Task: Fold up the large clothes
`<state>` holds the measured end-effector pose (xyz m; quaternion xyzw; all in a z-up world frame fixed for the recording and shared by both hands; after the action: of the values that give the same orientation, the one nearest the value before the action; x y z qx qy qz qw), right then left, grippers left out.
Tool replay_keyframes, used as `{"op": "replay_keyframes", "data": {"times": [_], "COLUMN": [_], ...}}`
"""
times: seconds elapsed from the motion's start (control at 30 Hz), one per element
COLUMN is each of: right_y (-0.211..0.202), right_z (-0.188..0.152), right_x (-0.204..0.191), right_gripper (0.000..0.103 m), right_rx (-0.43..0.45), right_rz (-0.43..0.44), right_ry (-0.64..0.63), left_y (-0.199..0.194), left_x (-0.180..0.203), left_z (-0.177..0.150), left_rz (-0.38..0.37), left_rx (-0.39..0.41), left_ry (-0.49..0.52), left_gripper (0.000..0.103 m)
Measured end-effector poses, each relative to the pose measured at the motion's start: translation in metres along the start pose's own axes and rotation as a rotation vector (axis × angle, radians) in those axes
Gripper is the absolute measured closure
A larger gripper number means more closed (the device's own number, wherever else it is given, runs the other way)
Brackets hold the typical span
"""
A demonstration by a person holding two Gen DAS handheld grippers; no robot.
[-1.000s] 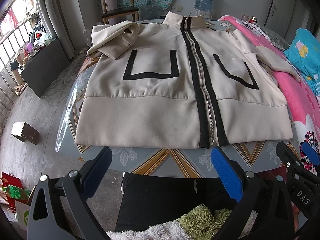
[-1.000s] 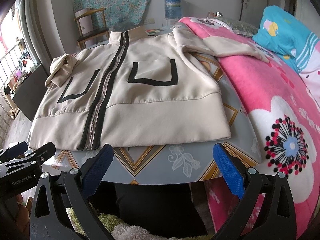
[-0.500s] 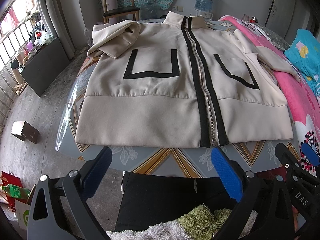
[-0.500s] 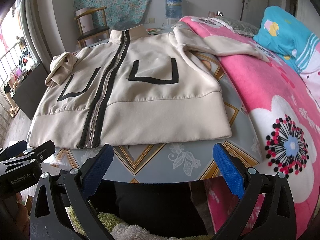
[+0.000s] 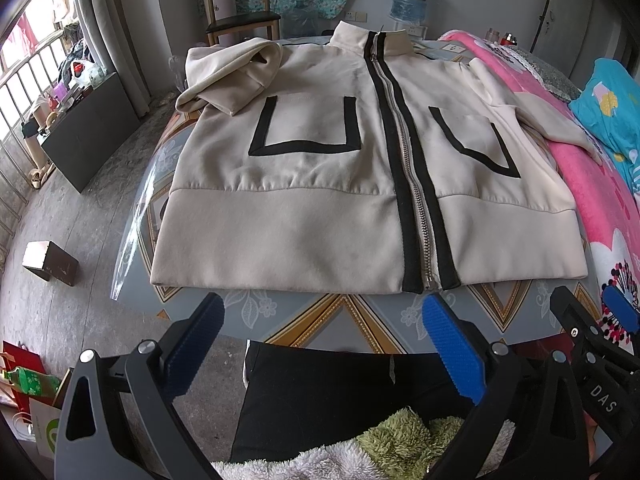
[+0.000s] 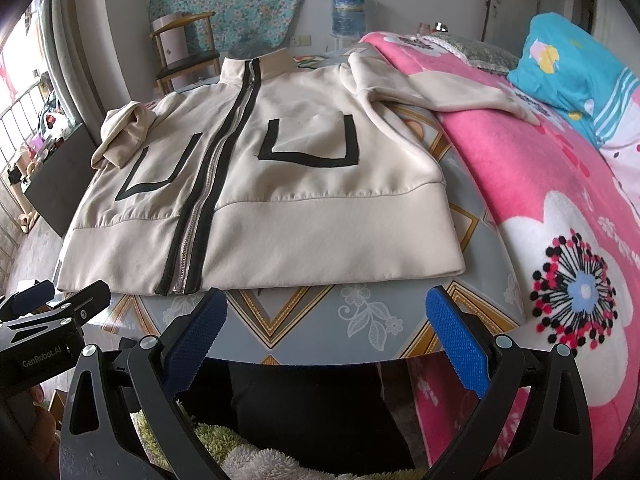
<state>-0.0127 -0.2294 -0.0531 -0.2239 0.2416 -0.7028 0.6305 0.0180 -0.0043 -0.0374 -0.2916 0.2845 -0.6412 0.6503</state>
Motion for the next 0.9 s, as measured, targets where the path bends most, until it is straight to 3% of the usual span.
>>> {"op": "replay_keyframes", "data": {"times": [0.43, 0.9], "right_y": [0.001, 0.019], "right_z": [0.002, 0.042], "right_x": [-0.002, -0.021], "right_gripper": [0.006, 0.006], "right_rx": [0.008, 0.035], "right_rz": [-0.005, 0.0], "right_ry": [-0.005, -0.049], "left_y": [0.0, 0.02], "left_x": [-0.002, -0.034], "left_z": [0.001, 0.026], "left_rz": [0.008, 0.041], "left_rx": [0.003, -0.006], "left_ry": [0.001, -0.046], "left_gripper": [0.006, 0.006]}}
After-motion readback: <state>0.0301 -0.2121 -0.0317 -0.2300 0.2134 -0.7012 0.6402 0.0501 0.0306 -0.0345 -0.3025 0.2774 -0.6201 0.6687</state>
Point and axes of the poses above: each gripper's, at about its wrist camera, not at the fingertips, and y roughly the way its jaws point, x to its right, z to its top, the point moved 4 cm from there along y, roughly the way its jaws point, and after that the axes turned 11 degrees about x, right-handed, at the moved point
